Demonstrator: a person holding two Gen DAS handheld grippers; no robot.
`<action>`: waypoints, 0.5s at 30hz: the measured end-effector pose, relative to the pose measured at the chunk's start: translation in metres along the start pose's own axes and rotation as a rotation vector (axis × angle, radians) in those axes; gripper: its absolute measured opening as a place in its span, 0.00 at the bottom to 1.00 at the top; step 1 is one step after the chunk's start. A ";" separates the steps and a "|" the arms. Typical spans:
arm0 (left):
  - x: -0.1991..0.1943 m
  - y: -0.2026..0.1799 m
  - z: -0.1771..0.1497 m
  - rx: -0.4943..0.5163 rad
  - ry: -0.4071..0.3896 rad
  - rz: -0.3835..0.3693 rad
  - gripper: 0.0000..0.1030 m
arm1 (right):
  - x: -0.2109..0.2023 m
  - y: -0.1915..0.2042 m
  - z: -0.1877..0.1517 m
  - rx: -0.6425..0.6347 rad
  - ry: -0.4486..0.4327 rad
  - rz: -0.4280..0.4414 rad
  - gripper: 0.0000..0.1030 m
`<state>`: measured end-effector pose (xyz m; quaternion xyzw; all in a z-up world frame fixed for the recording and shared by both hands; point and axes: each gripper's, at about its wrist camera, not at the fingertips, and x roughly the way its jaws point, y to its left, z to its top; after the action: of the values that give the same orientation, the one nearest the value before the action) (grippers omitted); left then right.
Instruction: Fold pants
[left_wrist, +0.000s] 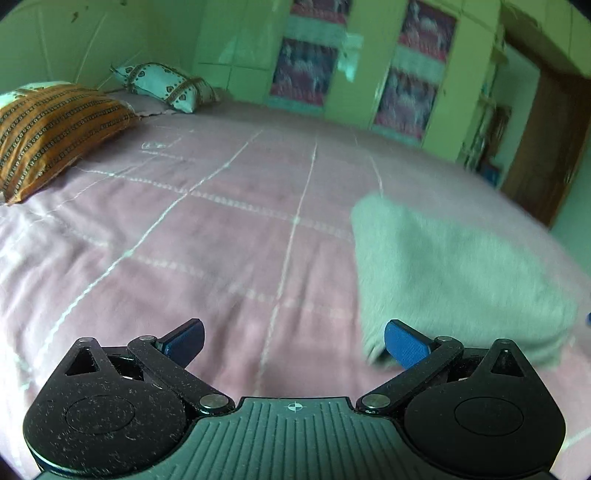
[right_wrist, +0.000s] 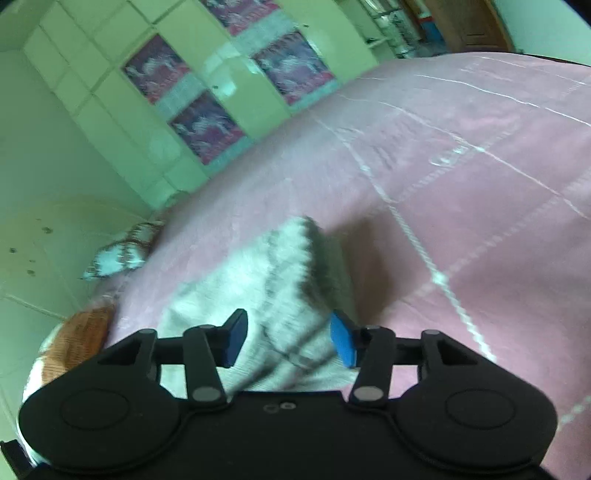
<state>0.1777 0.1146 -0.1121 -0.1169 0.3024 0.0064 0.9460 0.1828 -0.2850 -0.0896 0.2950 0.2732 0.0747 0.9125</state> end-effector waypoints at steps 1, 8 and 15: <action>0.004 -0.003 0.003 -0.014 -0.003 -0.015 1.00 | 0.006 0.007 0.000 -0.025 0.011 0.016 0.38; 0.051 -0.004 -0.002 0.006 0.174 -0.041 1.00 | 0.058 0.015 -0.016 -0.182 0.154 -0.087 0.20; 0.022 0.030 -0.001 -0.134 0.059 -0.032 1.00 | 0.025 0.027 0.003 -0.210 0.048 0.008 0.34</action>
<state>0.1925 0.1421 -0.1323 -0.1850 0.3272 0.0078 0.9266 0.2065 -0.2571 -0.0834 0.1968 0.2844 0.1135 0.9314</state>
